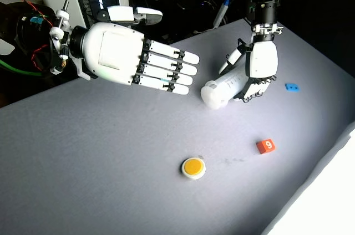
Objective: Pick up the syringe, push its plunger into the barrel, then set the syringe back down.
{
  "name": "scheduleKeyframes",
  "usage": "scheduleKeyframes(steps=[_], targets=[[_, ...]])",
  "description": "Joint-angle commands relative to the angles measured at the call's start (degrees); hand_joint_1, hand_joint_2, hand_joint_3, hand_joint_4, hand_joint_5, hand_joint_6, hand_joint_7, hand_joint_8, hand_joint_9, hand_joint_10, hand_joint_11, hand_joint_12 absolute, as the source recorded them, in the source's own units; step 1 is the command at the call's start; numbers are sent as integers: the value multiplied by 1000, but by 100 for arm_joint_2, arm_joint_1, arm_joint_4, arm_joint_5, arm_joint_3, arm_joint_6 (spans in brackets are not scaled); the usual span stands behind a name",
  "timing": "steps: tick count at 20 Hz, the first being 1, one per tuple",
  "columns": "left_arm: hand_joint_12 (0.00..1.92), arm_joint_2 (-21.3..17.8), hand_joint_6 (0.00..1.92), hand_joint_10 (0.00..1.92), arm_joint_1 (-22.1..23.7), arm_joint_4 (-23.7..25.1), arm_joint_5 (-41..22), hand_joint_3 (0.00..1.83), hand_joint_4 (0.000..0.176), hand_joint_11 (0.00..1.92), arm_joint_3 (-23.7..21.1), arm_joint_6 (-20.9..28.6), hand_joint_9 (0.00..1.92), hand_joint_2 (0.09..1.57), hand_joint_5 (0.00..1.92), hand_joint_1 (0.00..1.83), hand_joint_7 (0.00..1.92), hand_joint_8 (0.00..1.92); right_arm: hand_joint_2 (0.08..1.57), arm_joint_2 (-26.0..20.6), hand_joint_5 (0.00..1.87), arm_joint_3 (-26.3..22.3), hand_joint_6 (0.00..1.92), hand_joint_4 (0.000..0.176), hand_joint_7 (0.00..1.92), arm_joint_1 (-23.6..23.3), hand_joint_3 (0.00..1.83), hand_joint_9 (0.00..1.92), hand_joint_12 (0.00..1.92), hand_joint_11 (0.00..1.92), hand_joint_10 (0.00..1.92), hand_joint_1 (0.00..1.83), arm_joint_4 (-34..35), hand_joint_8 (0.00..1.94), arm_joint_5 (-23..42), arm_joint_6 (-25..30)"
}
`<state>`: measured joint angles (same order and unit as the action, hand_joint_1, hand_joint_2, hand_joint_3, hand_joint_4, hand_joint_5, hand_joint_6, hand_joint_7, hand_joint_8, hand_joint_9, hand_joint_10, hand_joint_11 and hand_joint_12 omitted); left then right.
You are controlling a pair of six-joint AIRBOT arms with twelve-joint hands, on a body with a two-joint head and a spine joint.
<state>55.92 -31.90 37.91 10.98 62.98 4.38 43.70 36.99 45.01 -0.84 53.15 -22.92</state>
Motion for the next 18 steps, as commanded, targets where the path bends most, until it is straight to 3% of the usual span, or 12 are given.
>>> scheduleKeyframes(steps=[1, 2, 3, 4, 5, 7, 9, 11, 12, 14, 17, 18], targets=[[1286, 15, 1124, 568, 28, 55, -344, 10, 0, 465, 5, 17, 898, 1130, 920, 1210, 978, 948, 1126, 3, 0, -21, 0, 0, 0, -37, 0, 0, 0, 0, 0, 0, -24, 0, 774, 14], [1131, 7, 534, 327, 15, 55, -344, 0, 0, 344, -9, 17, 747, 1101, 604, 1092, 745, 406, 1129, 4, 0, -21, 0, 0, 0, -35, 0, 0, 0, 0, 0, 0, -24, 0, 812, 14], [1070, -4, 203, 137, 7, 55, -344, 0, 0, 202, -23, 17, 635, 1066, 479, 1018, 637, 133, 1125, 4, 0, -21, 0, 0, 0, -35, 0, 0, 0, 0, 0, 0, -24, 0, 821, 14], [1098, -16, 73, 52, 1, 55, -344, 0, 0, 86, -39, 17, 558, 1064, 410, 968, 565, 36, 1125, 4, 0, -21, 0, 0, 0, -35, 0, 0, 0, 0, 0, 0, -24, 0, 830, 14], [1095, -25, 33, 14, -1, 55, -345, 0, 0, 16, -52, 17, 494, 1052, 370, 965, 504, 6, 1127, 4, 0, -21, 0, 0, 0, -35, 0, 0, 0, 0, 0, 0, -24, 0, 835, 14], [857, -43, 1, 0, -11, 55, -345, 0, 0, 0, -85, 17, 306, 973, 234, 901, 304, 0, 1127, 4, 0, -21, 0, 0, 0, -35, 0, 0, 0, 0, 0, 0, -20, 0, 838, 14], [488, -51, 0, 3, -12, 55, -345, 0, 0, 0, -98, 17, 50, 825, 27, 764, 38, 0, 1135, 4, 0, -22, 0, 0, 0, -34, 0, 0, 0, 0, 0, 0, -18, 0, 845, 14], [264, -69, 0, 0, 31, 56, -347, 0, 0, 0, -99, 17, 1, 784, 0, 614, 1, 0, 1127, 4, 0, -22, 0, 0, 0, -31, 0, 0, 0, 0, 0, 0, -15, 0, 851, 14], [213, -92, 0, 0, 66, 56, -385, 0, 0, 0, -99, 17, 0, 759, 0, 640, 0, 0, 1131, 4, 0, -22, 0, 0, 0, -30, 0, 0, 0, 0, 0, 0, -15, 0, 852, 13], [224, -197, 0, 0, 207, 134, -554, 13, 0, 0, -154, 17, 0, 852, 0, 667, 0, 0, 1129, 4, 0, -22, 0, 0, 0, -28, 0, 0, 0, 0, 0, 0, -15, 0, 858, 13], [104, -469, 0, 0, 370, 889, -1370, 0, 0, 0, -265, 17, 0, 818, 0, 538, 0, 0, 1126, 4, 0, -23, 0, 0, 0, -28, 0, 0, 0, 0, 0, 0, -15, 0, 869, 13], [206, -555, 0, 0, 412, 1050, -1664, 0, 0, 0, -286, 17, 0, 790, 0, 561, 0, 0, 1129, 4, 0, -23, 0, 0, 0, -28, 0, 0, 0, 0, 0, 0, -15, 0, 869, 13]])
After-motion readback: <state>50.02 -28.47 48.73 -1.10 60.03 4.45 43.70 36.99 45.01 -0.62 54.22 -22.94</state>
